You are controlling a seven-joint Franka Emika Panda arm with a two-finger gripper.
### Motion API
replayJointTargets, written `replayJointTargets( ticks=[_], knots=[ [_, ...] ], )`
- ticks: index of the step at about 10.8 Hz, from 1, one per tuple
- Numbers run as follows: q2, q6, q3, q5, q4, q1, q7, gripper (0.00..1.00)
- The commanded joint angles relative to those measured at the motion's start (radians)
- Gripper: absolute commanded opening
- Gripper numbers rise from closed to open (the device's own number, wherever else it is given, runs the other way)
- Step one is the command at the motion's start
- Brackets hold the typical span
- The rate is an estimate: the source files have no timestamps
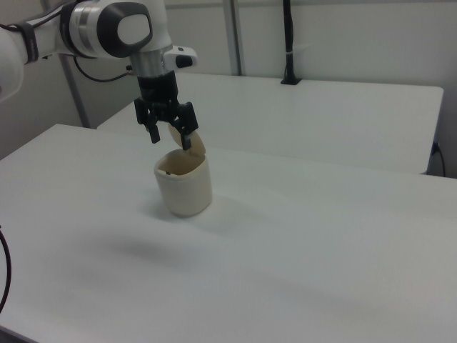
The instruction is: Open the trash bin
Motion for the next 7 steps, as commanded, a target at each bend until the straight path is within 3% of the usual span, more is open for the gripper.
replayJointTargets(
  ticks=[1,3,7],
  knots=[
    [-0.092,-0.004,0.002,-0.013,-0.081,-0.026,-0.065,1.0],
    [-0.166,0.005,0.004,-0.015,-0.171,-0.034,-0.069,1.0],
    [-0.181,0.0,0.004,-0.013,-0.177,-0.037,-0.069,1.0]
  ],
)
